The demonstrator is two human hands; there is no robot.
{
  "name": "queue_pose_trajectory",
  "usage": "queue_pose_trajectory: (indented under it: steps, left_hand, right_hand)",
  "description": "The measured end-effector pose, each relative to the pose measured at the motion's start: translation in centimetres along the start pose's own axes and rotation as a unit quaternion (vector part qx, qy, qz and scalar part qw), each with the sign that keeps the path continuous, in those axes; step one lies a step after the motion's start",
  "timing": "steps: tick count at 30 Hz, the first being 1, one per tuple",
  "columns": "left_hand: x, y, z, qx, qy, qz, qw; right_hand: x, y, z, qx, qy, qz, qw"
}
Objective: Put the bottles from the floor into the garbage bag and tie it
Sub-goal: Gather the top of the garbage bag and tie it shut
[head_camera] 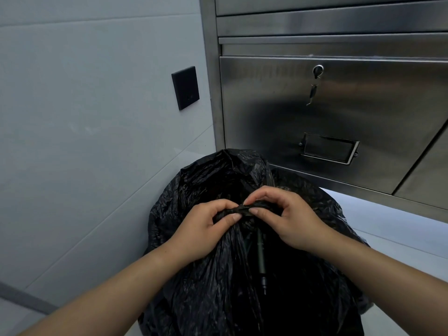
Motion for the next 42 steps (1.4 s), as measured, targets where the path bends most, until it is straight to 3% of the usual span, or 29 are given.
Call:
queue_pose_trajectory:
  steps: [7,12,20,25,37,42]
  left_hand:
    - [0.3,-0.2,-0.5,-0.138,-0.080,0.047,0.986]
    - [0.3,0.0,-0.5,-0.238,-0.085,0.096,0.963]
    - [0.4,0.0,-0.4,-0.198,-0.094,0.084,0.972]
    - [0.4,0.0,-0.5,-0.243,-0.073,0.116,0.960]
    - [0.2,-0.5,-0.7,-0.247,-0.048,0.131,0.959]
    - [0.3,-0.5,-0.1,-0.259,-0.043,0.150,0.953]
  right_hand:
    - [0.3,-0.8,-0.4,-0.021,-0.081,0.041,0.996]
    - [-0.1,-0.9,0.1,-0.086,-0.058,0.067,0.992]
    - [-0.7,-0.7,0.1,-0.096,-0.053,0.068,0.992]
    - [-1.0,-0.5,-0.2,-0.086,-0.025,0.058,0.994]
    - [-0.5,-0.6,-1.0,-0.062,-0.069,0.089,0.992]
    - [-0.1,-0.6,-0.7,0.013,-0.076,0.047,0.996]
Point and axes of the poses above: each hand's wrist, its own x-axis towards the middle knuckle, its own z-axis out of the back of the hand, y = z × x, the point moved 1 cm from there along x, towards the middle knuckle, and after that the axes turned 15 degrees about -z, right-handed, at the moved point
